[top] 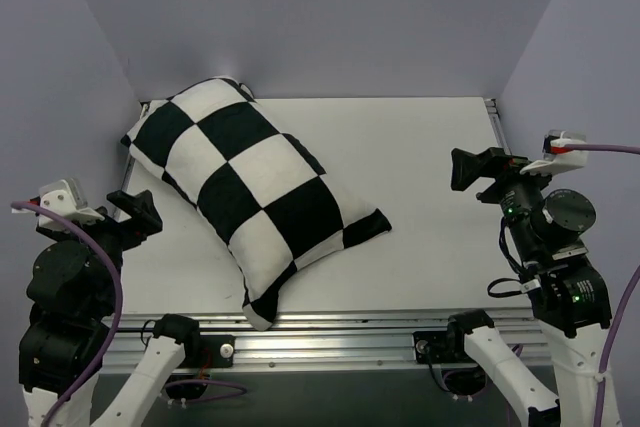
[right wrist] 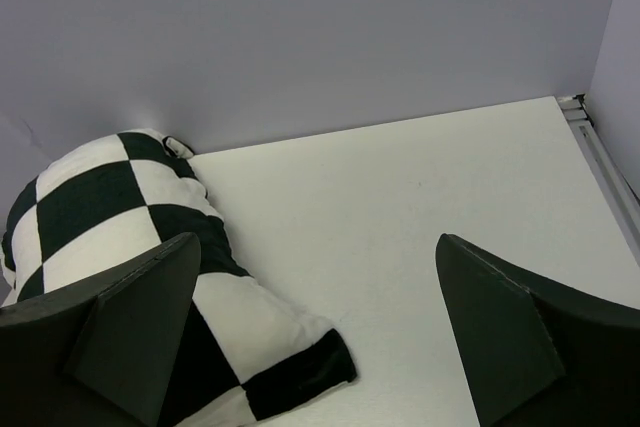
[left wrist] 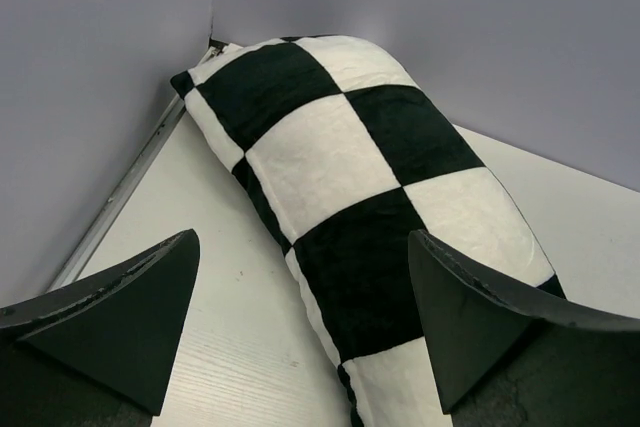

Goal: Remove the pillowcase from the pillow

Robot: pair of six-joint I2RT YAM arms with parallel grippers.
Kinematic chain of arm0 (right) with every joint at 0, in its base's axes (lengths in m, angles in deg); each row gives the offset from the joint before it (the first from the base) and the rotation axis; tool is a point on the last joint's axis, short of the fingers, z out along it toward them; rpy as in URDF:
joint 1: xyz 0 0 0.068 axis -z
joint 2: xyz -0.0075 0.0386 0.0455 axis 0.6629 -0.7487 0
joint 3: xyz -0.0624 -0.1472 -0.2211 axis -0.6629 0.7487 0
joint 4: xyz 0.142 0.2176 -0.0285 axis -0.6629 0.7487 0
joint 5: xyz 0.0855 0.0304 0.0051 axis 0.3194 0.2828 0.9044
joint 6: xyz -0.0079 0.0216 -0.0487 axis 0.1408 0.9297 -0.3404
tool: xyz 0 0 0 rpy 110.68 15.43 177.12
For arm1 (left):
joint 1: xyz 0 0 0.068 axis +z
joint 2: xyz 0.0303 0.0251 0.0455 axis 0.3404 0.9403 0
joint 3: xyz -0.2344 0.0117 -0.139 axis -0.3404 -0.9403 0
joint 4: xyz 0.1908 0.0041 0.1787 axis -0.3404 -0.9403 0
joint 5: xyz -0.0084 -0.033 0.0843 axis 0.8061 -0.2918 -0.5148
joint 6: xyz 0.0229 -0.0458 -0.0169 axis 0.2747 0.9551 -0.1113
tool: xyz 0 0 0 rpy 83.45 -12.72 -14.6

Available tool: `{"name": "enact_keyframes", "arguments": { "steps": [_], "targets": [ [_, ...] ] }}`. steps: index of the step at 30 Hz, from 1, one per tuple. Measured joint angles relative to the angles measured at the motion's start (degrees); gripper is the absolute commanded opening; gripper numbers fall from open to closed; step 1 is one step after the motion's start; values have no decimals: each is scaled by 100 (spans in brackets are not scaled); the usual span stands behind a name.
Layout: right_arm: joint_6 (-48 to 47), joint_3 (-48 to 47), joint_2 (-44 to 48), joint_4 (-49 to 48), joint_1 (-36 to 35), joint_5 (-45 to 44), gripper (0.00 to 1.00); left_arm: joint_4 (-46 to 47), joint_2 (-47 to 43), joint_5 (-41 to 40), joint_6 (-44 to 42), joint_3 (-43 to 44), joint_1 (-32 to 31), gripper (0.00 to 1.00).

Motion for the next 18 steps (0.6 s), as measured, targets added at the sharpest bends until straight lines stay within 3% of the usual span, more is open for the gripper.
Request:
{"name": "enact_keyframes", "arguments": {
  "steps": [10,18],
  "targets": [
    [197,133,-422,-367,0,673,100,164,400,50,229,-223,2,94],
    [520,634,-2197,-1449,-136,2013,100,505,1504,470,494,-516,2,94]
  ]
}}
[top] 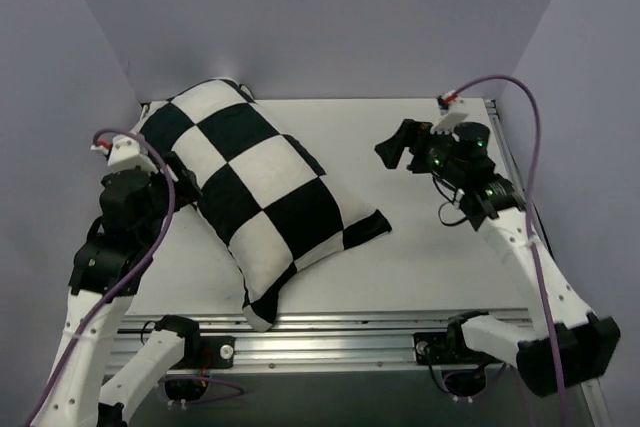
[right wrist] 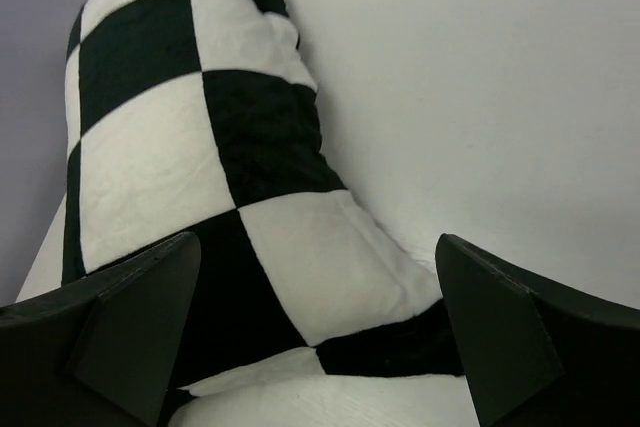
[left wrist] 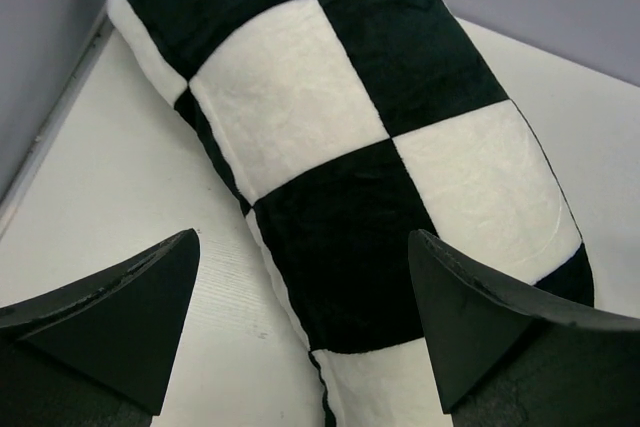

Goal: Remove the pillowcase from the pillow

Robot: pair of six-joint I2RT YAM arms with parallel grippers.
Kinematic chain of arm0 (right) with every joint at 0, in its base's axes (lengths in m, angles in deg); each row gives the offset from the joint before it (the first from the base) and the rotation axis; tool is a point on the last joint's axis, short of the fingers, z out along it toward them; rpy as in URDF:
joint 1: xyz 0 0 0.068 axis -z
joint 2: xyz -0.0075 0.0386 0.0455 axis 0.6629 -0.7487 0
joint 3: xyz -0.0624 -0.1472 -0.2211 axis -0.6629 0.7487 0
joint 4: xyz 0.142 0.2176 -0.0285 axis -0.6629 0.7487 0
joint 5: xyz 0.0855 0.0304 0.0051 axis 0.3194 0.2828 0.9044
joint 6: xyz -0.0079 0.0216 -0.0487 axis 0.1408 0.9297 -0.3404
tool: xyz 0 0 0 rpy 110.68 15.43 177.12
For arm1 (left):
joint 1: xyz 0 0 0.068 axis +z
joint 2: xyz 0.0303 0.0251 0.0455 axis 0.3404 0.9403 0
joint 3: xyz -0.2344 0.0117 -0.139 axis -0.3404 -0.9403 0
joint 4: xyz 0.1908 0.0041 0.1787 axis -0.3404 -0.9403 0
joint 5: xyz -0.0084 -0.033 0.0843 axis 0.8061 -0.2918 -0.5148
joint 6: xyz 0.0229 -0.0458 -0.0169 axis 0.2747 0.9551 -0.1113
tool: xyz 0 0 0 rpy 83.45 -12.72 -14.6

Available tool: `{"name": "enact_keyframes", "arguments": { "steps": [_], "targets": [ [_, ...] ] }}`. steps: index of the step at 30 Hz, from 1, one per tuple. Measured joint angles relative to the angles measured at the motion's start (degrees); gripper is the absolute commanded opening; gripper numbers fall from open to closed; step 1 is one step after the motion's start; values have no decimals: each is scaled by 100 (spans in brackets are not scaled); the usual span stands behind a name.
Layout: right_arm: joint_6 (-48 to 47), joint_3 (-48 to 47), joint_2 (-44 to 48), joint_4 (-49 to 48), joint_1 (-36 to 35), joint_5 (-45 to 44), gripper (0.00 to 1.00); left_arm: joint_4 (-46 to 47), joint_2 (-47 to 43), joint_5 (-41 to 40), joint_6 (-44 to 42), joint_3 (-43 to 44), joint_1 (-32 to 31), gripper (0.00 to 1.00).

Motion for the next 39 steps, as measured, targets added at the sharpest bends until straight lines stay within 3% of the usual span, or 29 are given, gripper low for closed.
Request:
{"name": "enact_keyframes", "arguments": {
  "steps": [5,11,12,13,15,16,19,22,24,27,28,31,35,39],
  "targets": [
    [48,-175,-1961,-516,-846,275,100,369,1051,337,315,-131,7,94],
    [42,-1093,-4170,-1021,-1698,697,98,1123,2629,1067,778,-243,328,94],
    [46,-1198,-4411,-1110,-1755,791,93,1283,2879,1226,857,-337,398,94],
    [52,-1281,-4590,-1180,-1784,914,73,1377,3071,1366,942,-422,442,94],
    [76,-1311,-4782,-1344,-1825,1196,49,1572,3381,1644,1110,-614,468,94],
    [90,-1294,-4802,-1377,-1832,1292,32,1696,3473,1781,1196,-732,463,94],
    [109,-850,-4583,-1659,-1823,1410,10,2083,3449,1958,1499,-1137,308,94],
    [66,-37,-3941,-1740,-1818,1270,3,2288,3097,1886,1851,-1606,-199,94],
    [28,457,-3338,-1493,-1812,1176,5,2256,2614,1727,2142,-1950,-763,94],
    [-50,931,-2463,-763,-1816,1108,46,1781,1836,1591,2476,-2140,-1515,94],
    [-103,962,-2203,-393,-1832,1102,71,1582,1589,1593,2559,-2142,-1674,94],
    [-262,846,-1731,282,-1882,1106,98,881,1075,1565,2634,-1969,-1858,94],
    [-444,-9,-1722,905,-1720,1268,100,26,1268,1329,2299,-935,-1808,94],
    [-562,-1239,-2350,981,-1117,1456,100,-24,1792,1224,1801,28,-1266,94]
  ]
}}
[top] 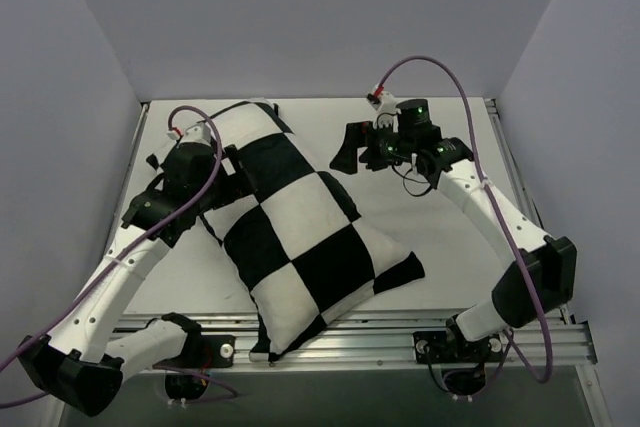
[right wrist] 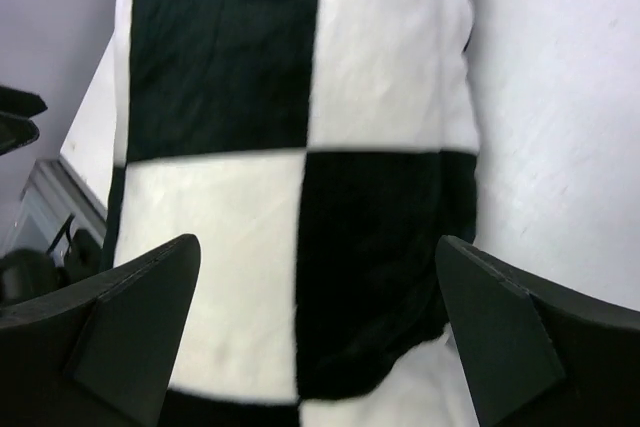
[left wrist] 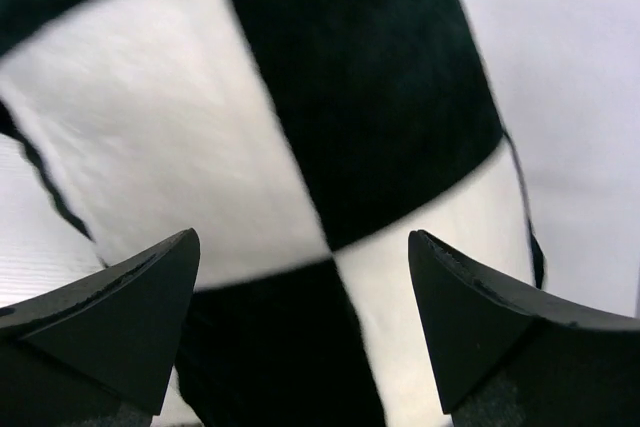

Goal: Remove the pillowcase from the pillow

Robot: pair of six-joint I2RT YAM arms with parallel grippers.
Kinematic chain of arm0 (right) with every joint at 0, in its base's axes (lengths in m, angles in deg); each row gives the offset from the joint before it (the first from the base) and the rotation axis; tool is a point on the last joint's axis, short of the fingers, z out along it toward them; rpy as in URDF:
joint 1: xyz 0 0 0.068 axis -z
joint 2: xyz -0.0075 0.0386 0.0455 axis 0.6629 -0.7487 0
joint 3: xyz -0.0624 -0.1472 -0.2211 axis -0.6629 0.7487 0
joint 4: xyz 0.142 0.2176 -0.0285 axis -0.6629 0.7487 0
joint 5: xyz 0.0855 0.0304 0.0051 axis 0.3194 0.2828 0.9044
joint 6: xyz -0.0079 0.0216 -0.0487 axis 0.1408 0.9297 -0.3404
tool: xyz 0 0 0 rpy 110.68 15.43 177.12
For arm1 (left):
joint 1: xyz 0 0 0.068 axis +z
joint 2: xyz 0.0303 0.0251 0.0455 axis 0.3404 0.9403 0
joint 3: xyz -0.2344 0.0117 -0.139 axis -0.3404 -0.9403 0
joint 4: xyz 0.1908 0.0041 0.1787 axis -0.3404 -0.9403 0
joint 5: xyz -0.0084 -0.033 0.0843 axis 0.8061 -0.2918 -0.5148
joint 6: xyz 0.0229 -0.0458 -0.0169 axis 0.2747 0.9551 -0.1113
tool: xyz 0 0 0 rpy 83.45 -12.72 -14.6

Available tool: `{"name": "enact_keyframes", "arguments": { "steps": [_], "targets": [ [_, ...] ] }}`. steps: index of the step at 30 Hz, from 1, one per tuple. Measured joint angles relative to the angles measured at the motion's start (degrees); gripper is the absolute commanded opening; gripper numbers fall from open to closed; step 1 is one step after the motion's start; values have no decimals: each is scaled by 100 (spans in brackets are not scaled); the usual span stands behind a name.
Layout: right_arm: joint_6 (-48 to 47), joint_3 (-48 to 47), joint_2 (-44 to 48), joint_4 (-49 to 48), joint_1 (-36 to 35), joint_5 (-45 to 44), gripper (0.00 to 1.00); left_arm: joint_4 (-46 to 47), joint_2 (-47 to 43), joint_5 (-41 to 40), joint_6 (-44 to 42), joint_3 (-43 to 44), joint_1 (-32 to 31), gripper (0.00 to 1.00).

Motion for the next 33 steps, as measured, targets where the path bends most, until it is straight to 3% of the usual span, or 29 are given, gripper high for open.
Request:
{"name": "enact_keyframes", "arguments": {
  "steps": [6,12,13,14,15,17,18,24,33],
  "targets": [
    [-31,-1421,-1926,-225,173,354,100,308,568,345,-299,-356,1412,94],
    [70,-1631,-3692,-678,-39,1252,99,1025,1021,901,-177,-1346,1655,94],
    [85,-1631,-3840,-758,-83,1408,93,1241,1047,964,-111,-1521,1659,94],
    [85,-1635,-3954,-835,-122,1561,81,1497,1119,1040,-52,-1725,1674,94],
    [59,-1661,-4017,-881,-153,1692,45,1738,1202,1128,31,-1902,1687,94],
    [-28,-1768,-4065,-909,-205,1921,10,2267,1499,1318,210,-2177,1696,94],
    [-96,-1836,-4065,-887,-232,1961,0,2524,1661,1408,284,-2258,1690,94],
    [-662,-2605,-4028,26,-199,1311,0,3554,2374,1569,706,-2186,1392,94],
    [-1416,-5235,-3720,1880,-192,-466,0,3991,3283,1276,922,-570,638,94]
  ]
}}
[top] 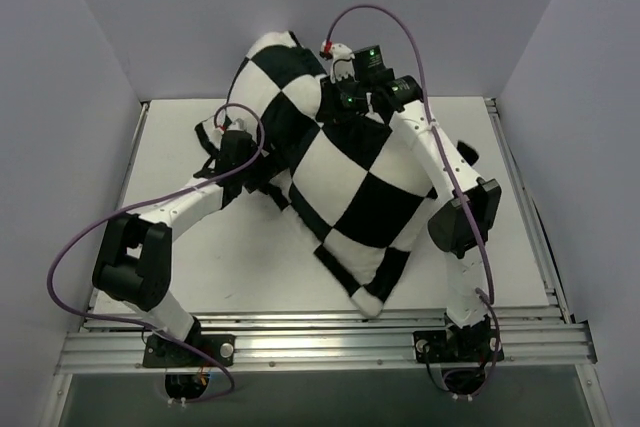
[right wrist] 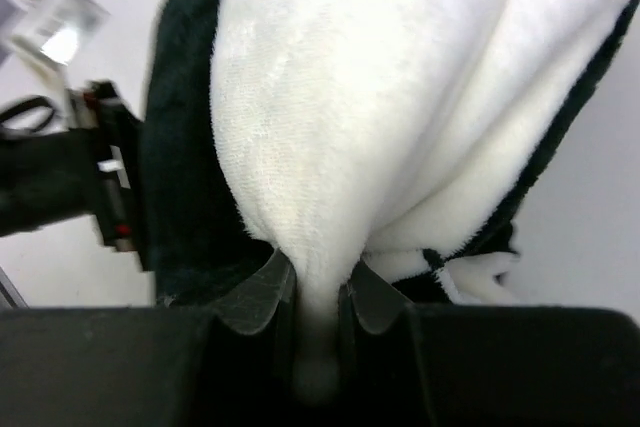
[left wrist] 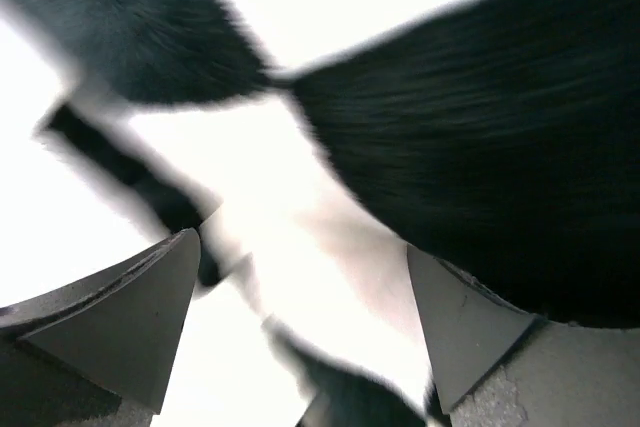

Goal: Remove the pillowcase from the pillow

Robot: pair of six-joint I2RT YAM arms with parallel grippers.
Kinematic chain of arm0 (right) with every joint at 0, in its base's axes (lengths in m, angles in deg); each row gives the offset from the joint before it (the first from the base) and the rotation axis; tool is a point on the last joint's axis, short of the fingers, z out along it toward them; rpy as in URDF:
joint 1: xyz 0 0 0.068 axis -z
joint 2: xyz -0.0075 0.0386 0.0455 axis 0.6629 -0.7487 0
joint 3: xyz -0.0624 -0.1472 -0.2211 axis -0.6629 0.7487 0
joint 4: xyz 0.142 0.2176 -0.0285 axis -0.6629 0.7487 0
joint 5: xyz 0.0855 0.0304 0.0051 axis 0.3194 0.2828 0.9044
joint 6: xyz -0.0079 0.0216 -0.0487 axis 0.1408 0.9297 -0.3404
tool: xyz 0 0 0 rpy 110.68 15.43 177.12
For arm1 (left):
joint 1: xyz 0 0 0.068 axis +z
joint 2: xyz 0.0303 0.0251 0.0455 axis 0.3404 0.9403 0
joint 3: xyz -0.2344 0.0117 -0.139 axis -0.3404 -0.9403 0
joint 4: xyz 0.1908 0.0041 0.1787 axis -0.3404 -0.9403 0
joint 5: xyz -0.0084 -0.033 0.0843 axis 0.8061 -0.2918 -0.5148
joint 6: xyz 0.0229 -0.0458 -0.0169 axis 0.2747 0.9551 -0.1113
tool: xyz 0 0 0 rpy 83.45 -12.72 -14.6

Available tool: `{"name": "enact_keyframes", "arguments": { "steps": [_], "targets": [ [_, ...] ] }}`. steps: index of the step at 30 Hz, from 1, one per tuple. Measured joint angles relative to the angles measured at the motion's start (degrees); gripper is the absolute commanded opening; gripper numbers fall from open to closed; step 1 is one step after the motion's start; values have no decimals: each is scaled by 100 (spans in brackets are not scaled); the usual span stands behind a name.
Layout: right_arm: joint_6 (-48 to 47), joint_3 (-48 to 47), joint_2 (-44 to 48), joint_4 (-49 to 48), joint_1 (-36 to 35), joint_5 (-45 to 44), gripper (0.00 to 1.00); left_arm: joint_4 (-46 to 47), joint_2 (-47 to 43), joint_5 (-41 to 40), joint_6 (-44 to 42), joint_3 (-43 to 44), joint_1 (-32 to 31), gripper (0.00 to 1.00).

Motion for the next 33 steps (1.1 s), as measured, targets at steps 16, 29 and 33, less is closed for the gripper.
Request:
{"name": "enact_keyframes", "arguments": {
  "steps": [16,29,33],
  "targets": [
    [321,1429,927,-297,-2516,-531,77,-3058,-4566,-608,-391,-1281,72,94],
    [1637,4258,3611,-315,-1744,-2817,87,-3213,-4155,-660,-356,-1106,74,94],
    [1943,5416,4347,-271,-1438,-3130,87,-2605,-3187,-649,-201,-1309,118,94]
  ]
}}
